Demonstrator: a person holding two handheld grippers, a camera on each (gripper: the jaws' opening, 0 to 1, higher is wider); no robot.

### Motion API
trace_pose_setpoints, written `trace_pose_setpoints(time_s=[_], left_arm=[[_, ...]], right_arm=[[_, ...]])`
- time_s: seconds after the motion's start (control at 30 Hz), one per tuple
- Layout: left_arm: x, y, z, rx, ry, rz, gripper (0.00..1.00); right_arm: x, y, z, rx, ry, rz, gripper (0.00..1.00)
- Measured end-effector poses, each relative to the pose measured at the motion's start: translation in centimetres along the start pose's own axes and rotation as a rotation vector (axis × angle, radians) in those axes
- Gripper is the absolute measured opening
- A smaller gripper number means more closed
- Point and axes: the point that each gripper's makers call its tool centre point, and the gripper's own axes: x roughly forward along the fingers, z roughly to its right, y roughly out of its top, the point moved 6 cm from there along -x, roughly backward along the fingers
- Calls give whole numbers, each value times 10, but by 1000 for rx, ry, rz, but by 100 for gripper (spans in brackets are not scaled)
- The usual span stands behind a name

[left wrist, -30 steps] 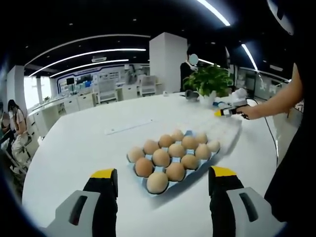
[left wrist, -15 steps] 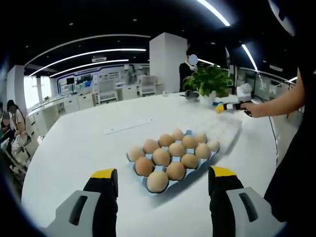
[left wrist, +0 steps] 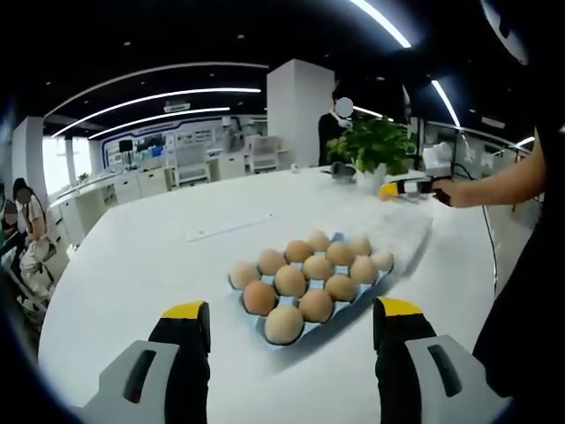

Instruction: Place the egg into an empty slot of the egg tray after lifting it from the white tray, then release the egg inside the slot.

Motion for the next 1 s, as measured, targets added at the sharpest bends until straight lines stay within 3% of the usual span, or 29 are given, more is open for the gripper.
trace_pose_setpoints(time_s=[0.33,1.0], left_arm=[[-1,1,-1,-2,9,6,76],[-3,2,-2,0,10,2,76]], right_arm=[[17,3,-33,-31,117,-5,24],[49,-14,-99,-36,326,-57,24]])
